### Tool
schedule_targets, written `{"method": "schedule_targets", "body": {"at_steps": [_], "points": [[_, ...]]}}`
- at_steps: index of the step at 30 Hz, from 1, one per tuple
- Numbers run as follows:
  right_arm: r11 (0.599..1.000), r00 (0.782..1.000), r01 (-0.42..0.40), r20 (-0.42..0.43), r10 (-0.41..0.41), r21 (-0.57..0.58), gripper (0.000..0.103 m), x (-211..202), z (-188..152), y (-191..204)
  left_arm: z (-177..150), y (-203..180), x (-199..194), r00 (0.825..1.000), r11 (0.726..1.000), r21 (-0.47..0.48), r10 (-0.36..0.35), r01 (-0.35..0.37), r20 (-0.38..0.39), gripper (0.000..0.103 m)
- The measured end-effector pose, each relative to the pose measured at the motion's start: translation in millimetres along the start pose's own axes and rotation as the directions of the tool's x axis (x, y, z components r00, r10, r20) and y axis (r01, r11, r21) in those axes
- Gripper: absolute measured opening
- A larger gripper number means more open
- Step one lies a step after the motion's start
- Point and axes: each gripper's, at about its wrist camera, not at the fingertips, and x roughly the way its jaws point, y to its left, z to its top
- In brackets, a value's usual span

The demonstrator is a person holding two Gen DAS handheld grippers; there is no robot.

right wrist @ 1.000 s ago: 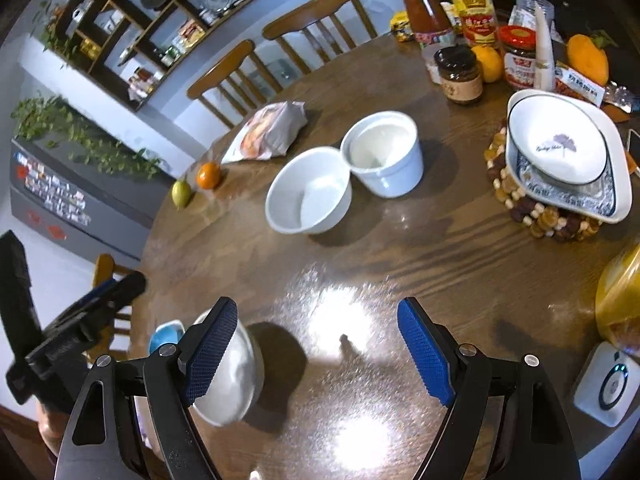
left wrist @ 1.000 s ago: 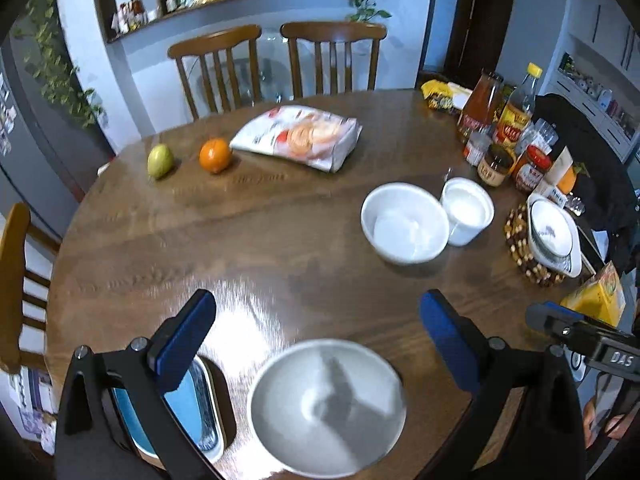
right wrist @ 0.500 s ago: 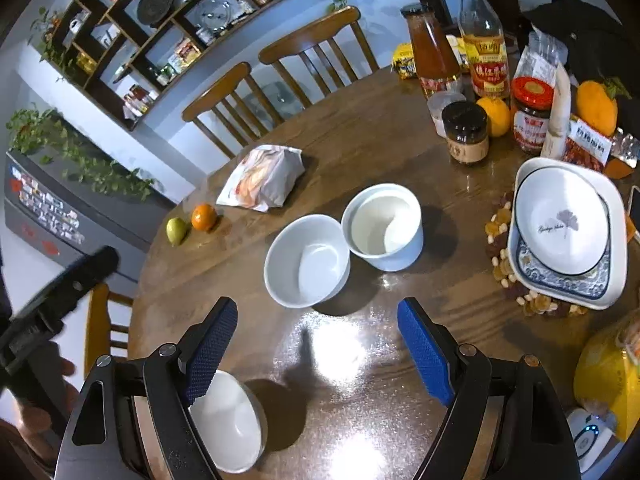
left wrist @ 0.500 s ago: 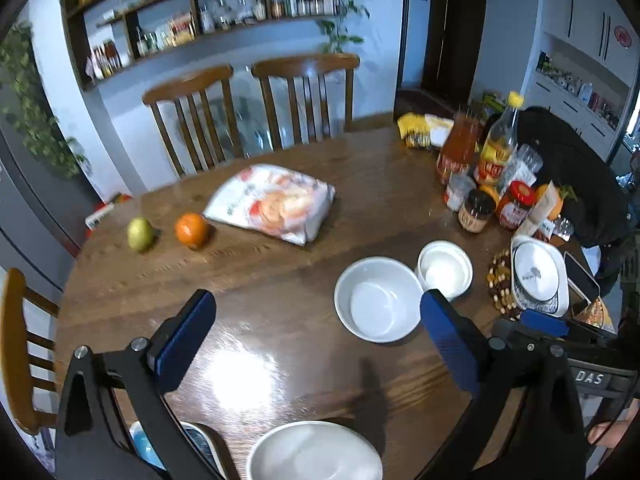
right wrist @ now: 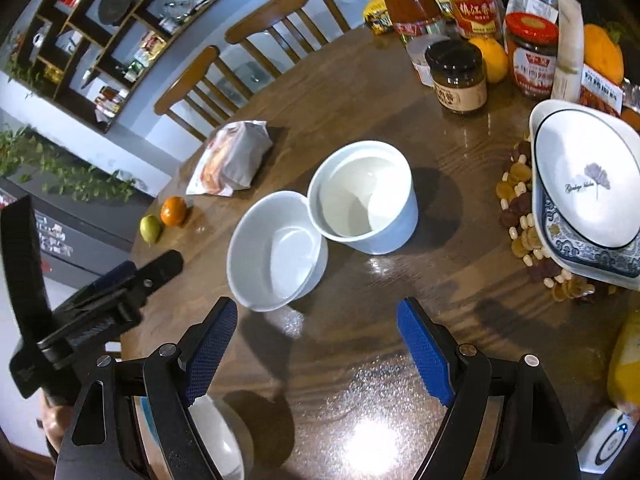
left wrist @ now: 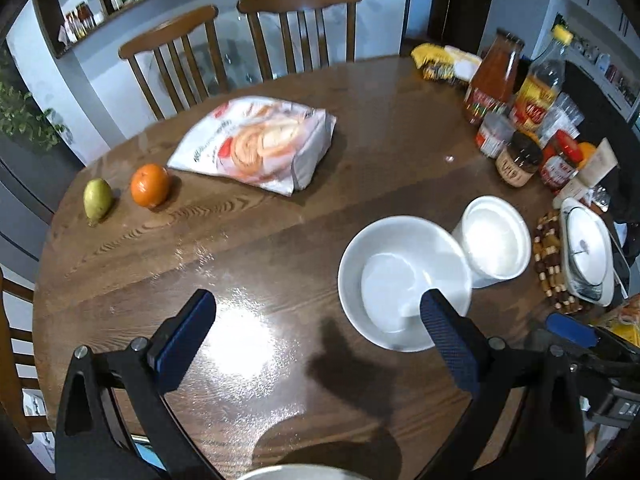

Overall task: Organize plates and bowls
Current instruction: 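Withdraw both tools from the bowl toward the smaller white bowls, then move both tools to the rim of the medium white bowl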

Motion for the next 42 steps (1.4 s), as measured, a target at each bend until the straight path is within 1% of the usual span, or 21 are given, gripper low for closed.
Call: {"method": "schedule_targets", "body": {"at_steps": [4,11,18,23,26,29,31,33,35,37,39,40,41,42], "points": [[1.000,1.000,0.018,-0.010,-0.018,-0.001,0.083,14.7,2.8,-0.4,2.6,2.8,23.4,0.999,1.000,-0.017,-0.014,0.013,-0.043,0.102],[1.000,0.999,0.016,-0.042,-0.016,0.013,0.083,42.2,7.8,1.6,1.5,7.2,52.8,0.995,0.998,-0.042,-0.042,0.038,-0.095,0.102],[1.000,0.999,0.025,-0.038,-0.025,0.009,0.083,52.0,9.6,-0.3,-1.3,8.1,66.5,0.992,0.998,-0.044,-0.048,0.043,-0.114,0.101],[1.000,0.999,0.016,-0.039,-0.016,0.021,0.083,57.5,9.5,-3.3,-2.9,5.8,73.4,0.992,0.998,-0.037,-0.050,0.046,-0.120,0.100],[0.999,0.999,0.005,-0.037,-0.003,0.036,0.082,59.6,9.4,-4.7,-1.8,3.8,75.9,0.992,0.998,-0.026,-0.053,0.050,-0.117,0.095],[0.999,0.999,-0.005,-0.039,0.006,0.037,0.079,63.3,10.0,-3.4,-1.9,1.1,80.6,0.991,0.998,-0.024,-0.058,0.056,-0.124,0.091],[0.999,0.999,-0.012,-0.039,0.013,0.039,0.077,66.4,9.8,-3.2,-4.0,-2.2,83.1,0.990,0.998,-0.011,-0.055,0.054,-0.129,0.085],[0.999,0.999,-0.016,-0.038,0.018,0.051,0.070,68.7,9.5,-5.6,-4.8,-4.3,85.0,0.989,0.998,-0.001,-0.057,0.057,-0.135,0.080],[0.997,0.999,-0.019,-0.036,0.021,0.070,0.066,70.5,11.0,-9.8,-3.5,-4.9,86.4,0.989,0.998,0.003,-0.063,0.064,-0.137,0.076],[0.997,0.999,-0.022,-0.037,0.025,0.079,0.064,71.2,12.3,-12.0,-2.6,-3.8,87.5,0.988,0.998,-0.004,-0.070,0.070,-0.137,0.069],[0.996,0.999,-0.025,-0.038,0.028,0.081,0.061,72.7,12.2,-12.3,-3.5,-3.5,89.6,0.986,0.997,-0.009,-0.079,0.078,-0.145,0.065],[0.996,0.999,-0.029,-0.041,0.032,0.083,0.059,73.8,12.1,-12.5,-3.8,-3.6,91.0,0.985,0.996,-0.012,-0.084,0.083,-0.150,0.061],[0.996,0.998,-0.033,-0.046,0.037,0.086,0.052,75.5,12.0,-12.8,-4.2,-4.2,91.8,0.984,0.996,-0.012,-0.088,0.087,-0.153,0.057],[0.996,0.998,-0.037,-0.050,0.041,0.087,0.049,77.2,12.0,-13.0,-4.6,-4.7,92.0,0.984,0.996,-0.010,-0.088,0.088,-0.153,0.051]]}}
